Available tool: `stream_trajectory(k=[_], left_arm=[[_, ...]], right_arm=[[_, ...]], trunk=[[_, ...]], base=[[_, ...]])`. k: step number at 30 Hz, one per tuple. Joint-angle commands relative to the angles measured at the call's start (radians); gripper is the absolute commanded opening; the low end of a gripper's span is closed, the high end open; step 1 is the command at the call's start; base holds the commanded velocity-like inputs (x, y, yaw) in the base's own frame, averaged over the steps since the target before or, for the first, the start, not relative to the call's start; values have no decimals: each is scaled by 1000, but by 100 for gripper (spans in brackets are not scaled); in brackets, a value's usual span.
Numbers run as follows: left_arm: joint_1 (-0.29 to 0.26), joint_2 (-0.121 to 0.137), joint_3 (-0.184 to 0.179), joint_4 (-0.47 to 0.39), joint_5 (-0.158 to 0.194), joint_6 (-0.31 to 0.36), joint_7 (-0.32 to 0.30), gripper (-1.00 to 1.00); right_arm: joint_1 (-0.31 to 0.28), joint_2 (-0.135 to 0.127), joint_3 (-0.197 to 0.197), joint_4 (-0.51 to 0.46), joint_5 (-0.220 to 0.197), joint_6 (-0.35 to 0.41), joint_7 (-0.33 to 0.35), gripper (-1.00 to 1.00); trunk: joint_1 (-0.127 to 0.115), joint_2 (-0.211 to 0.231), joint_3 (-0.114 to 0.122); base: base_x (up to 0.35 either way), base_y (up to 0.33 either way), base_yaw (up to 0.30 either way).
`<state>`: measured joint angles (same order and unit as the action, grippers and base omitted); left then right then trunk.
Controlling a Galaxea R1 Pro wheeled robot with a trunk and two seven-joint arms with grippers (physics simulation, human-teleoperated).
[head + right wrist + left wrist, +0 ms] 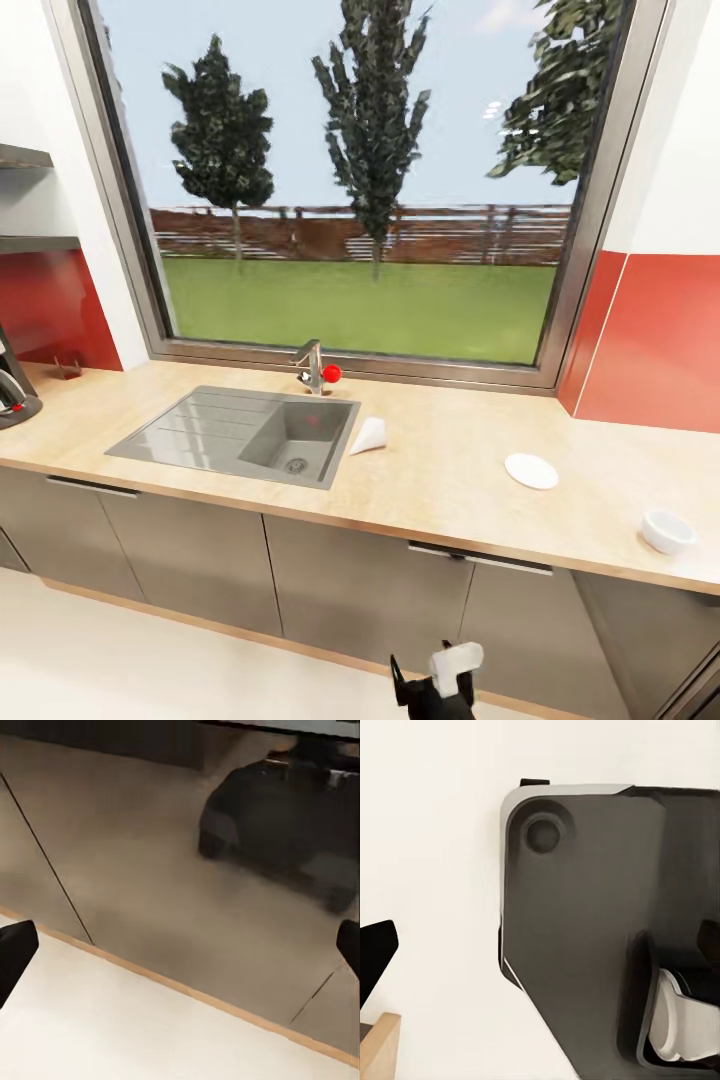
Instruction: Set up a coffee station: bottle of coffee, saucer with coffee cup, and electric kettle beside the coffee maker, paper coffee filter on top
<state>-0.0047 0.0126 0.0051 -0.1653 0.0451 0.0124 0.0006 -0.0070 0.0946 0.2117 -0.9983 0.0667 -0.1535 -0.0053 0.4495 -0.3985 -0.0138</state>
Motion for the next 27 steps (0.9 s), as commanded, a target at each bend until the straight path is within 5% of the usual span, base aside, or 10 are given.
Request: stream_trajectory(k=[1, 3, 7, 9, 12, 18, 22, 23, 27], left_arm=[[1, -1, -2, -1, 4, 1, -1, 100], [3, -6, -3, 0, 4, -1, -6, 100], [4, -1, -3, -1, 3, -10, -10, 100], [4, 4, 5, -2, 7, -6, -7, 100], [2, 4, 8, -3, 10, -3, -5, 100], [2, 10, 9, -3, 10, -7, 1, 100], [3, 29, 11, -3, 11, -12, 2, 100], [4, 37, 11, -3, 12, -14, 1, 100], [5, 36, 10, -2, 10, -15, 1, 100]], right_arm=[[-1, 3, 0, -61, 7, -1, -1, 100], [-10, 16, 0, -180, 7, 2, -2, 100], [-34, 32, 0, -272, 7, 5, -27, 100], [-69, 35, 0, -380, 7, 71, -90, 100], [-145, 36, 0, -413, 6, 183, -97, 100], [-339, 32, -3, -407, 7, 352, -93, 100], [-471, 20, -6, -317, 7, 396, -73, 100], [-529, -2, -7, -234, 7, 403, 1, 100], [-562, -51, -10, -155, 8, 406, 145, 100]], trunk=[[0, -2, -2], [0, -2, -2], [0, -2, -2], [0, -2, -2], [0, -2, -2], [0, -2, -2], [0, -2, -2], [0, -2, -2], [0, -2, -2]], base=[[0, 0, 0], [0, 0, 0], [0, 0, 0], [0, 0, 0], [0, 0, 0], [0, 0, 0], [0, 0, 0], [0, 0, 0], [4, 0, 0]])
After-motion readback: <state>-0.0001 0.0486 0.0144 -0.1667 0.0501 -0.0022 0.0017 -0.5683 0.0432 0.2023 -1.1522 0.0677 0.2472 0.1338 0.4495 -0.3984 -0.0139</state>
